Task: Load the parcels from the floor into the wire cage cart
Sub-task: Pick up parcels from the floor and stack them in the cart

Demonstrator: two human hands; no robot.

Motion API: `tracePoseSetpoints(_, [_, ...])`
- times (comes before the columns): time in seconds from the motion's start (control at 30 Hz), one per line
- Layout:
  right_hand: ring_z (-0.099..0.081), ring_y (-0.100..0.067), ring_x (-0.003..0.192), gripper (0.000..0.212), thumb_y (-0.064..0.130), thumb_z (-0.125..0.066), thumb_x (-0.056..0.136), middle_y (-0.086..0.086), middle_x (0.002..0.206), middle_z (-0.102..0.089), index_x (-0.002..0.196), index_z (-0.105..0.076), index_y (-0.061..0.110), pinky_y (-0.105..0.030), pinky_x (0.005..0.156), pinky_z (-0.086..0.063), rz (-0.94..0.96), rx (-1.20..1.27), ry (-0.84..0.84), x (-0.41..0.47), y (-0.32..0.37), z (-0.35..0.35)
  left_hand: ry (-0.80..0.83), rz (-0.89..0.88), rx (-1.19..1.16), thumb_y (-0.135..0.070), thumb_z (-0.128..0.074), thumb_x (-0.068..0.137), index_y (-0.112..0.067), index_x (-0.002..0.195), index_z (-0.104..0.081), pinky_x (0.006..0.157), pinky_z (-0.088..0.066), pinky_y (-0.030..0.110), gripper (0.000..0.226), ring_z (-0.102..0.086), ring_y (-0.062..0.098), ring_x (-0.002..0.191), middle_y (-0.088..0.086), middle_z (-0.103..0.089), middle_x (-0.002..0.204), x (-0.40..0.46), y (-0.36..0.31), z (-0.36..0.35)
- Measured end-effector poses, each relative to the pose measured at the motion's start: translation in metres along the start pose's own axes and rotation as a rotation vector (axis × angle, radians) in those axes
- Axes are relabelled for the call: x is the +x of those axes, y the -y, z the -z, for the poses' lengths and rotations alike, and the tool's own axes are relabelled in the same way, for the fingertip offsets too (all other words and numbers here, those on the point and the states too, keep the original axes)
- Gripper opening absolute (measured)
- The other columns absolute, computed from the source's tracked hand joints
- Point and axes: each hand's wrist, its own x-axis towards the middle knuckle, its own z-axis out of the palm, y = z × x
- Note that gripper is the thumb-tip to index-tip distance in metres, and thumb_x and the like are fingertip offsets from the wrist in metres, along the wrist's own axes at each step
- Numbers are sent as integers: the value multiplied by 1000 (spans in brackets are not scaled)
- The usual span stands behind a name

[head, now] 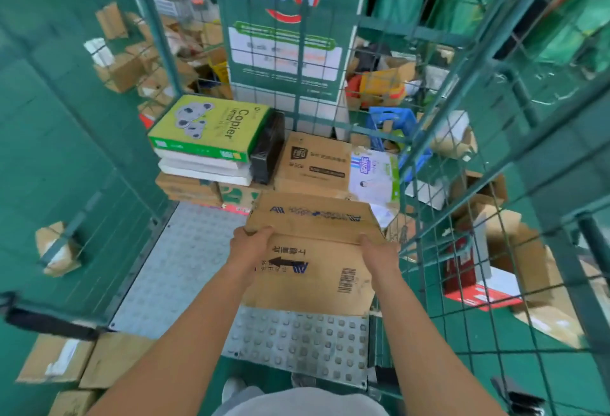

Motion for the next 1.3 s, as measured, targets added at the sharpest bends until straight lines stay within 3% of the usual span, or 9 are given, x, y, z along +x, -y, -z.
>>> tracePoseSetpoints(0.1, [-48, -40, 128, 108, 55, -65, 74, -16, 148, -44, 154, -14, 3, -53, 104, -46, 6, -30, -37, -14, 10, 3, 57, 28, 28, -60, -74, 58, -25, 127, -40, 85, -62, 52, 85, -68, 30, 107, 7, -58, 128, 9, -14, 2])
tracePoseSetpoints(0.33, [-51, -38, 123, 88, 46, -65, 86, -16, 147, -44, 152, -24, 4, -44, 94, -47, 29, -52, -114, -9, 18, 5, 122, 33, 83, -58, -72, 66, -25, 127, -40, 87, -61, 52, 76, -68, 30, 105, 8, -63, 124, 34, -30, -5])
tracePoseSetpoints(0.43, [-50, -39, 126, 91, 47, -65, 84, -17, 148, -44, 152, -24, 3, -50, 102, -47, 29, -47, -124, 1, 24, 9, 123, 42, 96, -58, -73, 65, -24, 128, -42, 82, -63, 53, 78, -69, 30, 102, 9, -63, 123, 47, -31, -20])
tracePoseSetpoints(0.73, [-54, -33, 125, 67, 51, -63, 88, -6, 137, -58, 145, -45, 20, -43, 99, -44, 176, -178, -99, 83, 82, 41, 81, 139, 56, -48, -67, 96, -20, 147, -27, 69, -57, 37, 70, -63, 26, 97, 10, -57, 120, 83, -44, -99])
tracePoseSetpoints(0.83, [-53, -28, 127, 65, 54, -63, 88, 0, 134, -57, 144, -47, 26, -42, 100, -43, 311, -225, -37, 126, 123, 44, 48, 201, 25, -54, -68, 93, -16, 151, -26, 83, -57, 44, 80, -61, 30, 104, 12, -55, 130, 103, -47, -128])
tracePoseSetpoints(0.9, [-53, -26, 123, 58, 52, -62, 93, -1, 127, -55, 143, -48, 26, -37, 96, -40, 411, -360, -1, 161, 158, 38, 31, 260, -53, -58, -70, 90, -24, 153, -25, 92, -55, 49, 84, -57, 34, 116, 10, -52, 140, 120, -45, -151])
tracePoseSetpoints(1.03, [-44, -35, 139, 81, 65, -52, 90, -7, 156, -41, 158, -27, 30, -46, 112, -38, 624, -832, -8, 222, 227, 15, 94, 296, -189, -60, -63, 94, -48, 150, -30, 91, -56, 48, 67, -61, 35, 118, 3, -55, 137, 143, -41, -204])
tracePoseSetpoints(1.2, [-38, -36, 143, 78, 59, -54, 90, -7, 158, -39, 157, -26, 31, -52, 115, -32, 948, -1071, -52, 290, 298, -5, 198, 308, -255, -54, -56, 101, -32, 128, -53, 77, -58, 37, 35, -67, 32, 107, 3, -63, 117, 168, -54, -283])
tracePoseSetpoints(1.3, [-21, -35, 152, 79, 48, -54, 94, -8, 166, -24, 161, -15, 30, -52, 119, -29, 862, -1173, 40, 331, 291, 0, 242, 251, -61, -47, -49, 106, -20, 123, -59, 72, -54, 30, 34, -68, 23, 92, 4, -67, 107, 199, -66, -327])
